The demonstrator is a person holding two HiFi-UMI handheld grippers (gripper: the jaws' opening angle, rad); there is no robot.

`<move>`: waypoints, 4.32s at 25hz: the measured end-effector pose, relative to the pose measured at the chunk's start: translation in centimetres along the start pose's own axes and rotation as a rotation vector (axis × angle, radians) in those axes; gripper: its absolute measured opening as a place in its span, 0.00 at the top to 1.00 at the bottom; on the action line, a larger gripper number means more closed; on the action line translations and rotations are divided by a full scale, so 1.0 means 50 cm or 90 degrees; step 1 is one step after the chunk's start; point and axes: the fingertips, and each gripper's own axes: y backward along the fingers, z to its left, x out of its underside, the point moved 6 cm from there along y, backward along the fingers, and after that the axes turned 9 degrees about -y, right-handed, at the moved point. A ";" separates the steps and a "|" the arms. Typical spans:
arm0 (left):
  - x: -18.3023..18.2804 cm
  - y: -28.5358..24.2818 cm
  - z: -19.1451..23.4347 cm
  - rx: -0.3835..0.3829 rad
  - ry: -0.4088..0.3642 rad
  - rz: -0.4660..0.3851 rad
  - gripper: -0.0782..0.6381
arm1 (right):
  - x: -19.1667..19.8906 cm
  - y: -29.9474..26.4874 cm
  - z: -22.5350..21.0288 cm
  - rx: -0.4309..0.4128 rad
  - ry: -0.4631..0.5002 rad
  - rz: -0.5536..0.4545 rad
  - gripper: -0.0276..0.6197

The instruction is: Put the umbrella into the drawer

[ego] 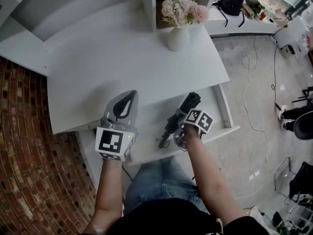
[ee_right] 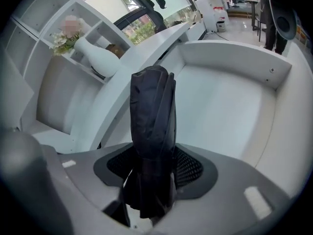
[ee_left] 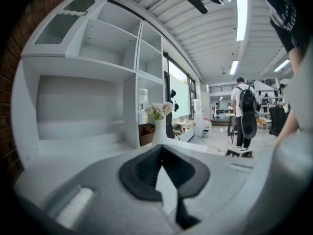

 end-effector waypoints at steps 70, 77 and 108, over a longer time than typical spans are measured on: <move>-0.175 0.083 0.003 -0.021 -0.057 -0.128 0.90 | -0.031 0.376 0.217 -0.206 0.504 -0.200 0.64; -0.201 0.087 0.007 -0.023 -0.069 -0.148 0.90 | -0.044 0.479 0.255 -0.212 0.577 -0.323 0.80; -0.300 0.118 -0.003 -0.011 -0.129 -0.254 0.90 | -0.038 0.768 0.355 -0.175 0.745 -0.628 0.95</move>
